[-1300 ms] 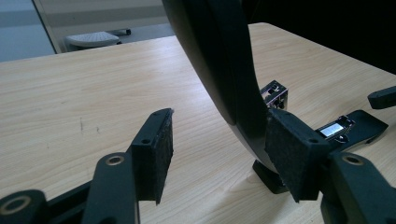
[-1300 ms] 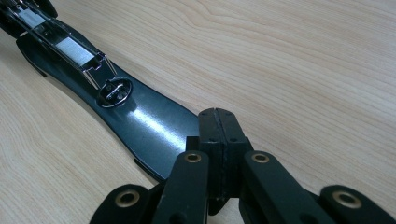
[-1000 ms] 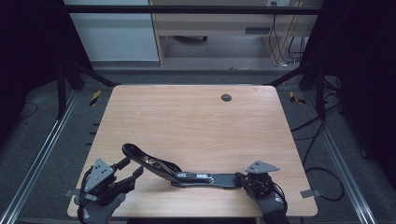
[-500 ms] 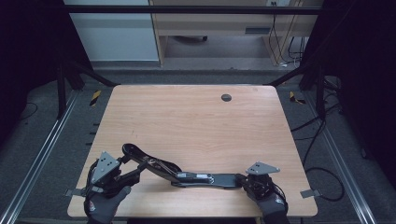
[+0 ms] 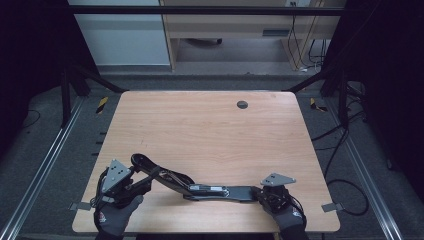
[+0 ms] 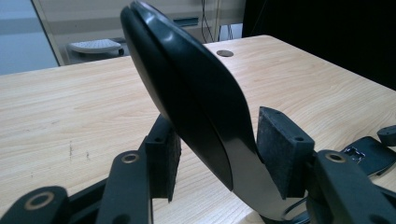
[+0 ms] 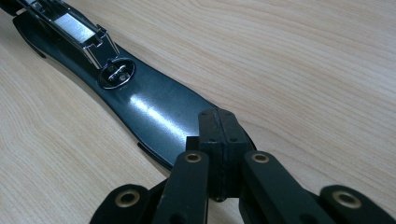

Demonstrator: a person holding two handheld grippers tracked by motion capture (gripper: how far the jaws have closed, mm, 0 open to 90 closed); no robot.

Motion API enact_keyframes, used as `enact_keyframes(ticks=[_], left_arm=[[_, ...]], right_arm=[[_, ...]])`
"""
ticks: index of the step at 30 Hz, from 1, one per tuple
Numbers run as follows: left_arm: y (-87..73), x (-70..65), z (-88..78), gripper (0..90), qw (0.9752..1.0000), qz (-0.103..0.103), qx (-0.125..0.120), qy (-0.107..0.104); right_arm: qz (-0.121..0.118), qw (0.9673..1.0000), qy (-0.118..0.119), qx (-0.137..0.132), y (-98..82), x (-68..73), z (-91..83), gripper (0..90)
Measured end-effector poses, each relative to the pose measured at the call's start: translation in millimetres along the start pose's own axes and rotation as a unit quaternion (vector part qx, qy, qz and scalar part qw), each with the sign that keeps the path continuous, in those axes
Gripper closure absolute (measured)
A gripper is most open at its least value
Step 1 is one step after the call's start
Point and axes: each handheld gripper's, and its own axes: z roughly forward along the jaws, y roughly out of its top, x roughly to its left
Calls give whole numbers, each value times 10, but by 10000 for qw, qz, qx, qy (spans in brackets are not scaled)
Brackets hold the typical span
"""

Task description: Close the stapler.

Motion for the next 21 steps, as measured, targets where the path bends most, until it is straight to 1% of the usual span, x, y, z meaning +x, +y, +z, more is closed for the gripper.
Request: enact_keyframes(ticks=[3, 4, 7, 12, 13, 14, 18, 20, 21], left_arm=[[4, -4, -1, 507, 10000, -27, 6, 0], [6, -6, -1, 509, 10000, -36, 7, -3], [12, -7, -2, 513, 10000, -62, 15, -10], [17, -15, -5, 518, 10000, -94, 17, -2], [20, -20, -6, 519, 10000, -95, 13, -11], [22, -23, -7, 521, 10000, -96, 12, -15], [26, -26, -6, 523, 9999, -115, 16, -12], [27, -26, -7, 525, 9999, -136, 19, -9], [28, -26, -8, 527, 9999, -147, 20, -10]], right_arm=[[-17, 10000, 12, 14, -3, 4, 11, 900], [15, 10000, 24, 26, -2, 8, 10, 900], [-27, 10000, 22, 21, -2, 8, 14, 900], [-25, 10000, 23, 91, -4, 15, 22, 900], [-64, 10000, 2, 62, -8, 15, 31, 900], [-39, 9999, 20, 104, -7, 27, 30, 900], [-92, 9999, 15, 121, -9, 27, 45, 900], [-79, 9999, -10, 127, -9, 26, 45, 900], [-43, 9999, 18, 106, -10, 27, 47, 900]])
